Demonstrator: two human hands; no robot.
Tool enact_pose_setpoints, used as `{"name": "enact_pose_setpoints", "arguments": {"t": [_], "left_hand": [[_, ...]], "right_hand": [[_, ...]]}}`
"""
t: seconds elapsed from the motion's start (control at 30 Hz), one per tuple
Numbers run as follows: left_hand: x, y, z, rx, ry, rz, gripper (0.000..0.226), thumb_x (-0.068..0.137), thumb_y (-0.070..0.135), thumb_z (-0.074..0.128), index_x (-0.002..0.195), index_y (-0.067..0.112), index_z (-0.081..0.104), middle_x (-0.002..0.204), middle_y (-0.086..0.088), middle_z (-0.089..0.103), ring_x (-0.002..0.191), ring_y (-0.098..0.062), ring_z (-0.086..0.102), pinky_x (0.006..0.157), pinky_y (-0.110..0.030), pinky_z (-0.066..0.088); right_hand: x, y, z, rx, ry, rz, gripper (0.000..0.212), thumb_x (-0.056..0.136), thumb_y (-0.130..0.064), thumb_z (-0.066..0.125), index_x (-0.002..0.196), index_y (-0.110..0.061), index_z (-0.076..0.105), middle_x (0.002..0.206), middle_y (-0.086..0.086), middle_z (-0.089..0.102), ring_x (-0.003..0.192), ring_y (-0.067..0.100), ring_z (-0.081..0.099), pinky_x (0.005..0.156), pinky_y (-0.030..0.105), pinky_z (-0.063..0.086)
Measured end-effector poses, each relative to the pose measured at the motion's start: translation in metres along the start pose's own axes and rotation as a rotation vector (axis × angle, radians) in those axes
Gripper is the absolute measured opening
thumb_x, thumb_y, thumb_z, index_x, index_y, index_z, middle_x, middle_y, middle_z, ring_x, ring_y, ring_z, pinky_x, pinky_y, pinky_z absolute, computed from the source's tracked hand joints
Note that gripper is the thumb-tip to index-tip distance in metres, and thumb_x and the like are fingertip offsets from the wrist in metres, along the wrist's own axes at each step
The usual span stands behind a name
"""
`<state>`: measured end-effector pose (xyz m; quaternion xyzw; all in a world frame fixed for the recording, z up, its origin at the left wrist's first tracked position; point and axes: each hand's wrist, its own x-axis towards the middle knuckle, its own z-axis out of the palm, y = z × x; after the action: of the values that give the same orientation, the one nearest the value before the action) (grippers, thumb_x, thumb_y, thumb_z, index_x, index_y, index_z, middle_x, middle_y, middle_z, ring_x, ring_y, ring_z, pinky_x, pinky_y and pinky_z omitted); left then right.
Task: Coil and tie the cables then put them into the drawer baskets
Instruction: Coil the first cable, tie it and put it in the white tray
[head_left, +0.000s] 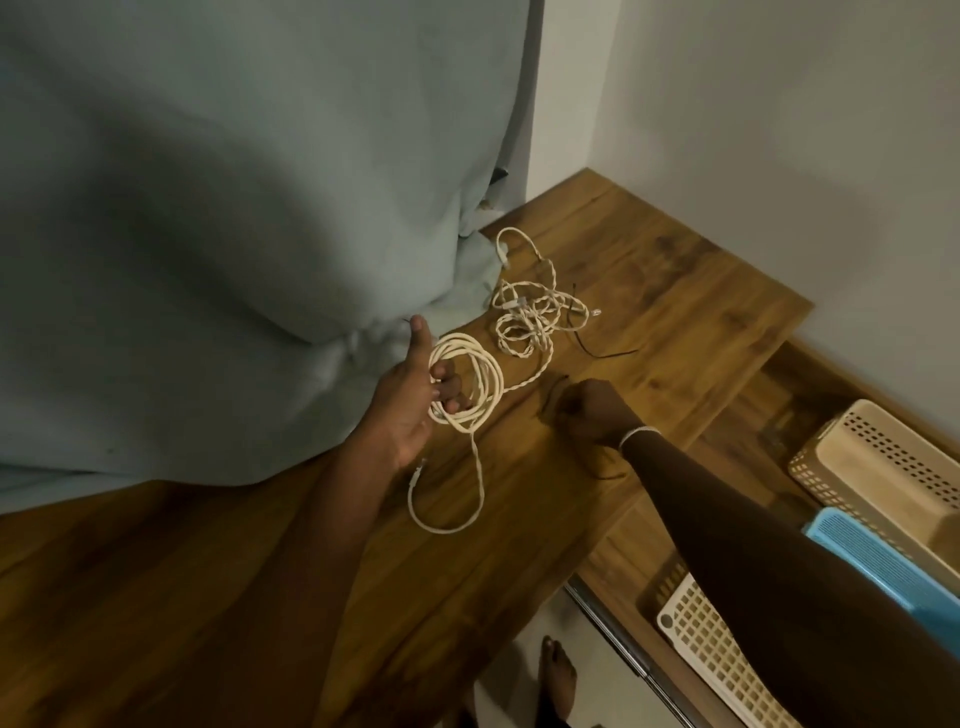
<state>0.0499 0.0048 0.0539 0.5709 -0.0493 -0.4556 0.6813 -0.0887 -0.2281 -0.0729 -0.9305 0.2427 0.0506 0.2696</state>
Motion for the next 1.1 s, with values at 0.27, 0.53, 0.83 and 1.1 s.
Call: {"name": "enact_pose_setpoints", "arguments": {"t": [0.27, 0.53, 0.83, 1.1], "left_hand": [[-0.007, -0.004, -0.007, 0.012, -0.02, -0.016, 0.063, 0.076, 0.079, 0.046, 0.061, 0.019, 0.037, 0.049, 0.002, 0.025, 0.048, -0.016, 0.03, 0.056, -0.03, 0.035], [-0.008, -0.002, -0.016, -0.038, 0.01, 0.015, 0.059, 0.071, 0.077, 0.051, 0.064, 0.02, 0.035, 0.048, 0.003, 0.027, 0.046, -0.015, 0.029, 0.056, -0.03, 0.037], [-0.002, 0.003, 0.001, -0.114, -0.051, 0.016, 0.066, 0.065, 0.082, 0.052, 0.065, 0.018, 0.039, 0.054, 0.002, 0.026, 0.053, -0.018, 0.023, 0.06, -0.031, 0.042], [-0.015, 0.011, 0.007, -0.111, -0.053, 0.011, 0.055, 0.087, 0.064, 0.051, 0.056, 0.02, 0.061, 0.054, 0.002, 0.027, 0.055, -0.017, 0.025, 0.058, -0.032, 0.035]], "right_hand": [[0.024, -0.005, 0.003, -0.063, 0.006, 0.032, 0.027, 0.091, -0.008, 0.056, 0.107, -0.013, 0.076, 0.118, 0.011, 0.065, 0.109, 0.027, 0.061, 0.097, 0.036, 0.047], [-0.004, 0.005, -0.002, -0.024, 0.038, 0.298, 0.035, 0.081, -0.032, 0.076, 0.104, -0.007, 0.068, 0.104, 0.008, 0.065, 0.095, 0.025, 0.062, 0.076, 0.033, 0.051], [-0.047, -0.01, 0.02, 0.138, 0.118, 0.183, 0.019, 0.092, -0.02, 0.065, 0.101, -0.006, 0.074, 0.099, 0.01, 0.071, 0.089, 0.024, 0.065, 0.078, 0.034, 0.05], [-0.071, -0.007, 0.052, 0.053, 0.237, 0.31, 0.018, 0.097, -0.016, 0.059, 0.106, -0.011, 0.075, 0.106, 0.007, 0.063, 0.085, 0.013, 0.055, 0.077, 0.021, 0.038]]}}
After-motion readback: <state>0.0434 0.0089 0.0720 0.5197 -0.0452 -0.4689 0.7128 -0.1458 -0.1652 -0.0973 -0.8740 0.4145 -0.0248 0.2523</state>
